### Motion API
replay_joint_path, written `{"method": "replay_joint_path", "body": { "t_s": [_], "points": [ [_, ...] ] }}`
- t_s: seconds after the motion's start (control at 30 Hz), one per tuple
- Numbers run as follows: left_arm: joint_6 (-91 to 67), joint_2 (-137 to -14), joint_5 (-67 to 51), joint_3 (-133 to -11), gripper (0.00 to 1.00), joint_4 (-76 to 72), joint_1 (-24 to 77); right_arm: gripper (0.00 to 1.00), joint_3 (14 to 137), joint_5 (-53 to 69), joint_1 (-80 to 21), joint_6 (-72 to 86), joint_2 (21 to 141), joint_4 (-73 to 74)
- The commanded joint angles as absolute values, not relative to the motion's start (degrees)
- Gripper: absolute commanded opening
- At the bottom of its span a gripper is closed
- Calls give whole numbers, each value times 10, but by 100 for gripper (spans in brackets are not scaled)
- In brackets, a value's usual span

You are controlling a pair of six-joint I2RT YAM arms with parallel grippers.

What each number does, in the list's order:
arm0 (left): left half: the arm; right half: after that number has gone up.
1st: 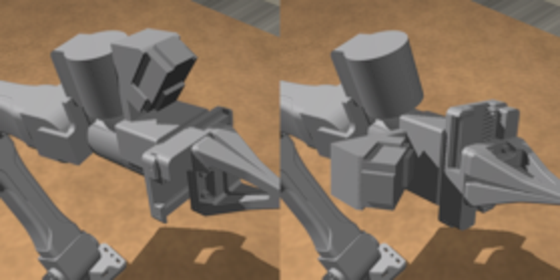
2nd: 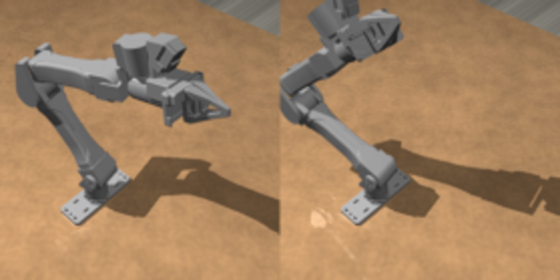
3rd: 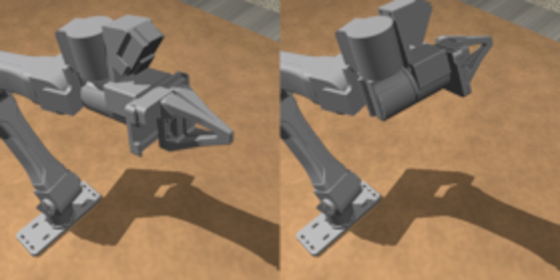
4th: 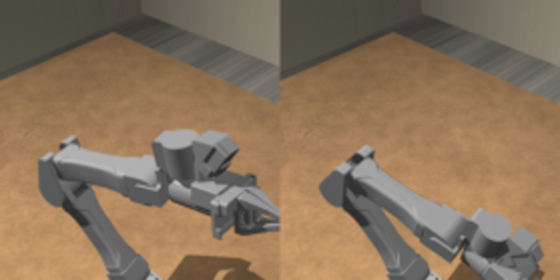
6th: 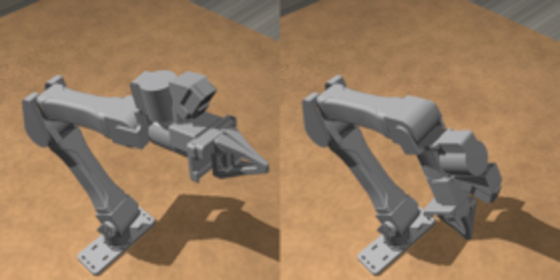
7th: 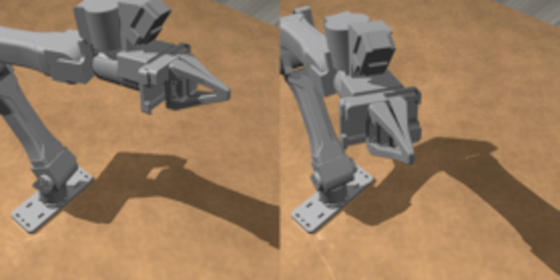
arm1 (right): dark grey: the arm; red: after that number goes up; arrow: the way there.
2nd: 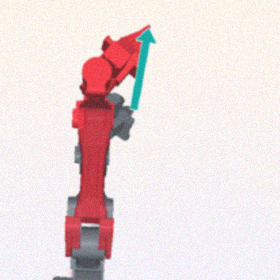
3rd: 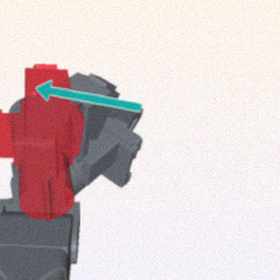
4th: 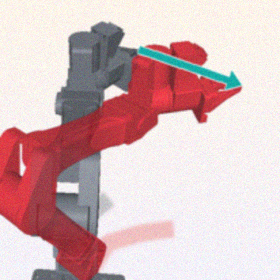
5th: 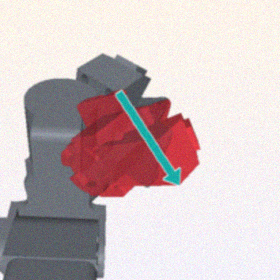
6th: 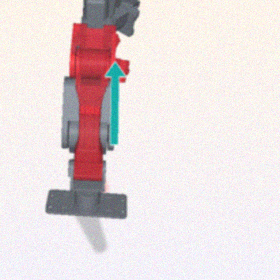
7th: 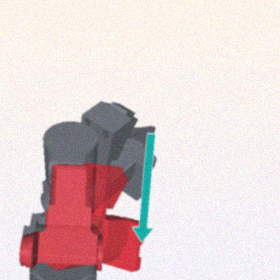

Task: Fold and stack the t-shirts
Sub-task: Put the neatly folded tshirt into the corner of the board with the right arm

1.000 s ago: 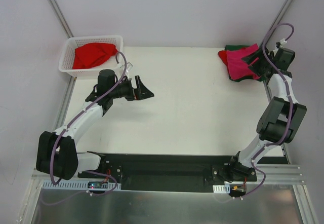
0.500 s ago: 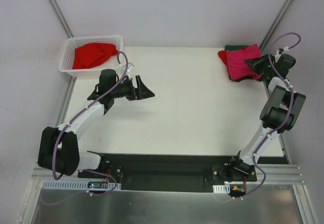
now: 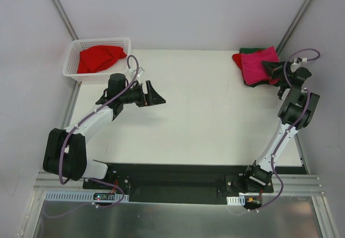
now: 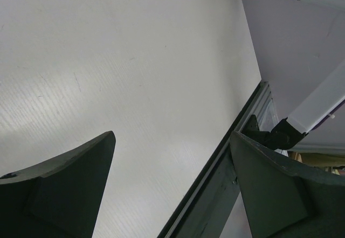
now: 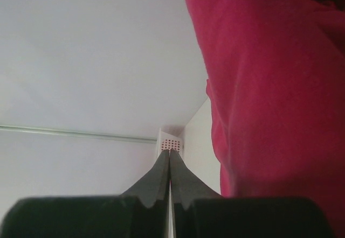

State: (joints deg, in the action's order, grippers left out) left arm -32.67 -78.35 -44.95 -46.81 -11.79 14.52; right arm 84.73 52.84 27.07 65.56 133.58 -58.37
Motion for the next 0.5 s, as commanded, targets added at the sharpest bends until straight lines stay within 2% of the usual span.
{"method": "replay_joint_path", "body": {
  "t_s": [0.0, 0.17, 0.47],
  "points": [
    [-330, -793, -466, -479, 88, -150, 141, 1, 880, 551, 272, 700, 1347, -651],
    [-331, -800, -468, -480, 88, -154, 141, 1, 877, 548, 272, 676, 1355, -614],
    [-328, -795, -464, -470, 88, -156, 141, 1, 875, 547, 272, 563, 1351, -409]
  ]
}}
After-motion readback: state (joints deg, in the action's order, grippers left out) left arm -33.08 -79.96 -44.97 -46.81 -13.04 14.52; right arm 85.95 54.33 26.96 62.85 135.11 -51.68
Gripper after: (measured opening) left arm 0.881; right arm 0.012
